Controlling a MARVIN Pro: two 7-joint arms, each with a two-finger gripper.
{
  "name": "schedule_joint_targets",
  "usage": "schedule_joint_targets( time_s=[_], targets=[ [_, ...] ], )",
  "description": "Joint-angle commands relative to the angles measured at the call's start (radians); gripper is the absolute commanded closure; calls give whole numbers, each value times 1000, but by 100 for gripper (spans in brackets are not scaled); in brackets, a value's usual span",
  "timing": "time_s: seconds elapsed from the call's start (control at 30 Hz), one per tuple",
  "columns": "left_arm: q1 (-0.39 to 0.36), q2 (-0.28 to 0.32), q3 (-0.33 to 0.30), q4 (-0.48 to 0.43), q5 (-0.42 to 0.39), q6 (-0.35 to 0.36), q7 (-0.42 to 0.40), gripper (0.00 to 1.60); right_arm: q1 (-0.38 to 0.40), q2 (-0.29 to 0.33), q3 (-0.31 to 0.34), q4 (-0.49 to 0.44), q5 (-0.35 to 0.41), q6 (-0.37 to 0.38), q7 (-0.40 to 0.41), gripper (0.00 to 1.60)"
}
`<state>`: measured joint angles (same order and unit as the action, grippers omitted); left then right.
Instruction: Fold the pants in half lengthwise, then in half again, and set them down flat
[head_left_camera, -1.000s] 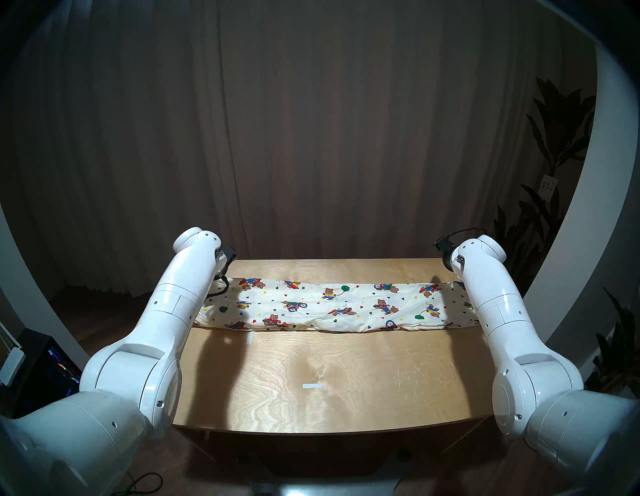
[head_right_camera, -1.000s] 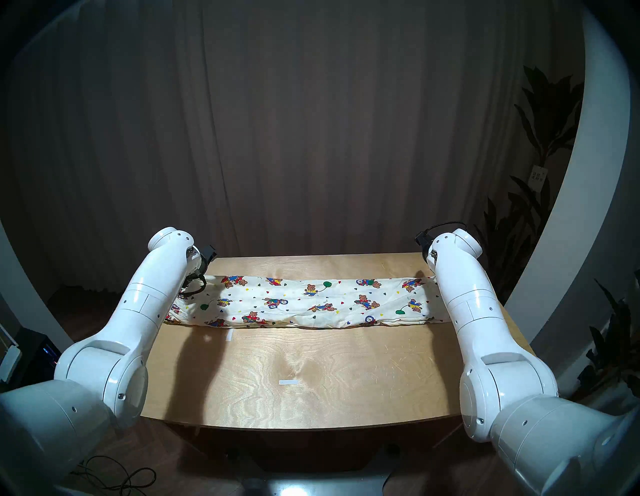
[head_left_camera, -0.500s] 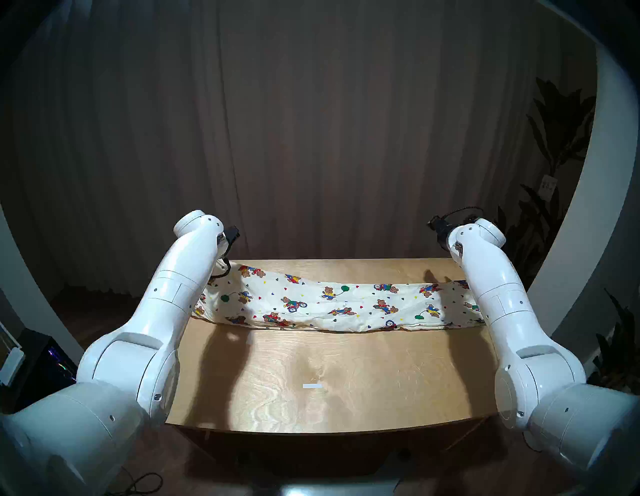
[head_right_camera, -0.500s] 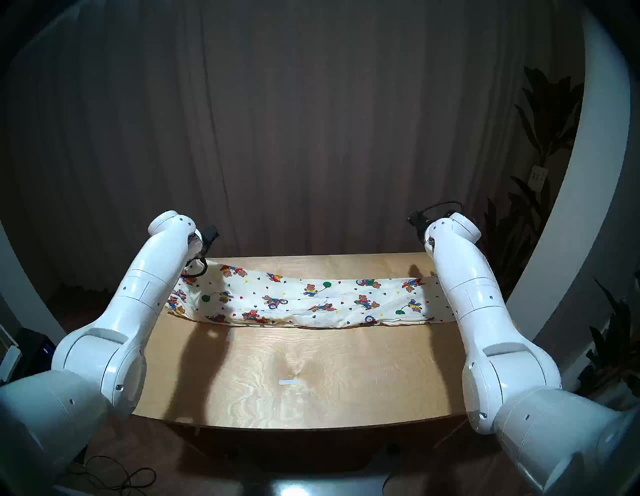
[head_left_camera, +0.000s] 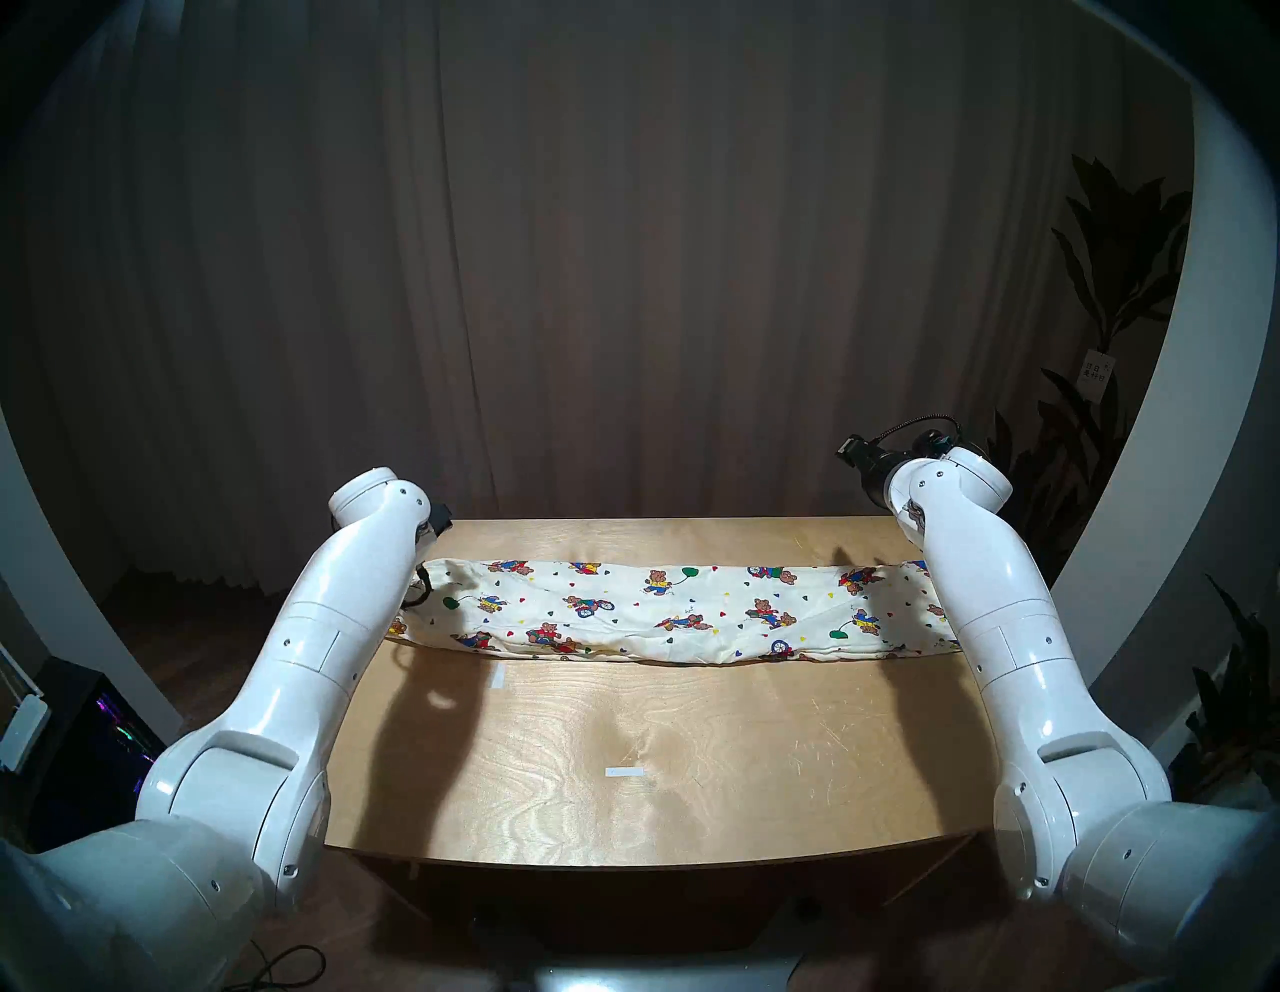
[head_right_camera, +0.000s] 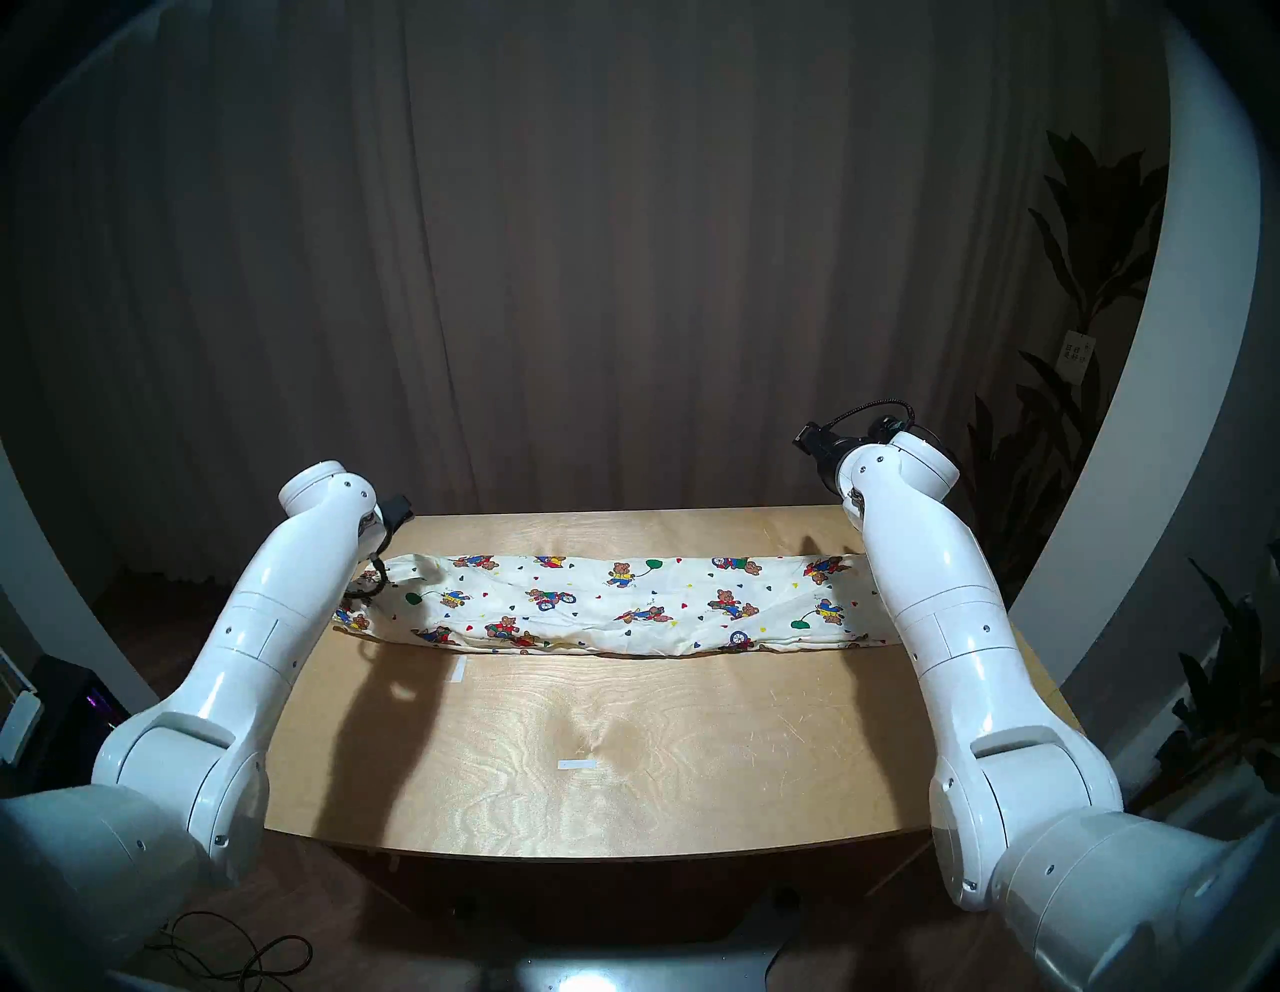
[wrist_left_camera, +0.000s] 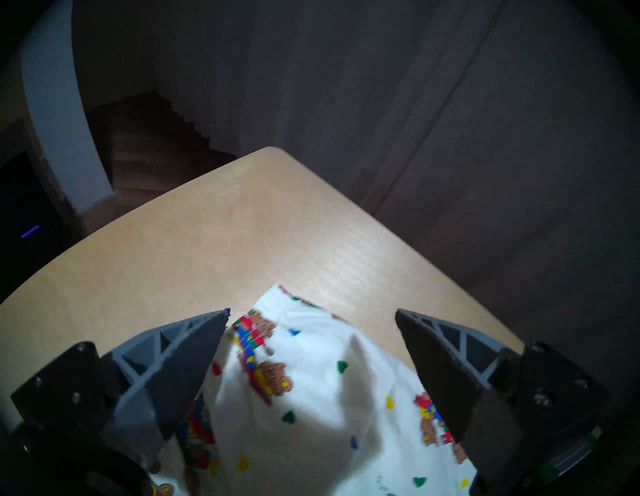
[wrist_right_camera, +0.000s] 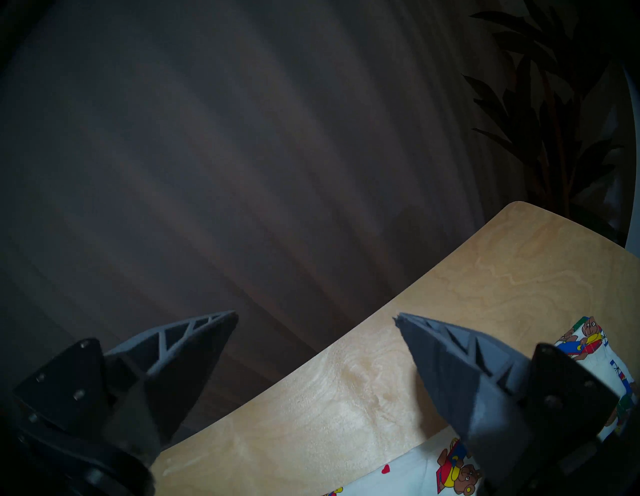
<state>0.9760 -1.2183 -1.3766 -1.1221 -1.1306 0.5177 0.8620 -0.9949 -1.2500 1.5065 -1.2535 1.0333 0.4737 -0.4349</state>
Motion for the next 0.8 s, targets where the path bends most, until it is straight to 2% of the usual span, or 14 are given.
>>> schedule_joint_targets(
  time_s=[0.0,0.27,0.53,0.77],
  targets=[
    [29,25,-13,-114,9,-13,10,0,-57,32,30,-114,8,4,-2,0],
    [119,53,-36,-218,13,-25,23,0,-114,54,56,-141,12,23,-11,0],
    [250,73,-80,-330,-4,-39,37,0,-147,73,81,-150,17,34,-16,0],
    [356,89,-86,-407,15,-58,51,0,-173,93,85,-188,5,27,-6,0]
  ],
)
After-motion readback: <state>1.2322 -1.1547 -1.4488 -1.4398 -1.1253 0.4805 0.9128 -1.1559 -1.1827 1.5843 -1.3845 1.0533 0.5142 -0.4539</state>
